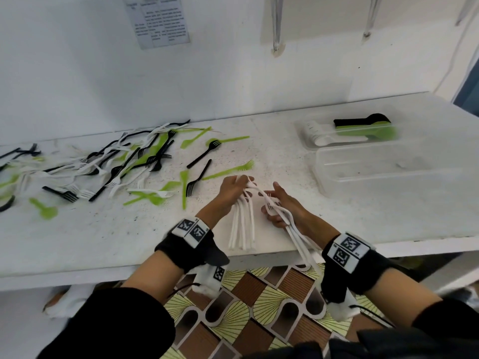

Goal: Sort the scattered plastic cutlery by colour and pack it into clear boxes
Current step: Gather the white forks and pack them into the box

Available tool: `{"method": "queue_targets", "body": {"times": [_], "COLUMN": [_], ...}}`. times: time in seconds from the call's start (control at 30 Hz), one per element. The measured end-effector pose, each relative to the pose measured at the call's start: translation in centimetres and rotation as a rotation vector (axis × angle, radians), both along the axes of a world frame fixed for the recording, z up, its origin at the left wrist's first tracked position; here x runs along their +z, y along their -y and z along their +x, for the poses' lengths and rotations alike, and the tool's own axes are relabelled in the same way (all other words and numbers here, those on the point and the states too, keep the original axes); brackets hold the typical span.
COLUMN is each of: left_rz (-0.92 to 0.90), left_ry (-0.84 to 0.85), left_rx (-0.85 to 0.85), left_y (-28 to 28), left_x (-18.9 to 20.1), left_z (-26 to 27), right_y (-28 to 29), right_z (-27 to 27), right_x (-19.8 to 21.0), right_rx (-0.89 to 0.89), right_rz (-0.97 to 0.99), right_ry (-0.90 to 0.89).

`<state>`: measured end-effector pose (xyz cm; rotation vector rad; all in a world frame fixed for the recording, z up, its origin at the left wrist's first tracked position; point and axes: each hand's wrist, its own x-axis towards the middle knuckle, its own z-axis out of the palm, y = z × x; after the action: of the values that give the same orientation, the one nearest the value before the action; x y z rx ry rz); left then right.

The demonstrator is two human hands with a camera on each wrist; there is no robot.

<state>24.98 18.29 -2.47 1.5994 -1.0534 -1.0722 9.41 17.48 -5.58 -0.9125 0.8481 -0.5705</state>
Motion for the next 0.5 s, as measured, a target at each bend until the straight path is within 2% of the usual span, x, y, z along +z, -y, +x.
{"method": "queue_targets", "body": {"times": [0.07,0.3,0.5], "left_rz": [0.031,-0.008,-0.006], "left_ry": [-0.073,-0.066,-0.233], "left_rx": [0.022,0.073,0.227], "left_y": [0.0,0.3,1.7], "left_x": [0.6,0.6,2.1], "left_z": [0.8,0.0,2.1], "right_y": [0.1,0.5,0.6], "right_z": [0.0,-0.4,-1.1], "right_x": [0.0,-0.3,-0.5], "right_rx": [0.059,0.045,0.067], "right_rz": [0.026,0.1,0.139], "right_ry": [0.042,0.117,0.185]}}
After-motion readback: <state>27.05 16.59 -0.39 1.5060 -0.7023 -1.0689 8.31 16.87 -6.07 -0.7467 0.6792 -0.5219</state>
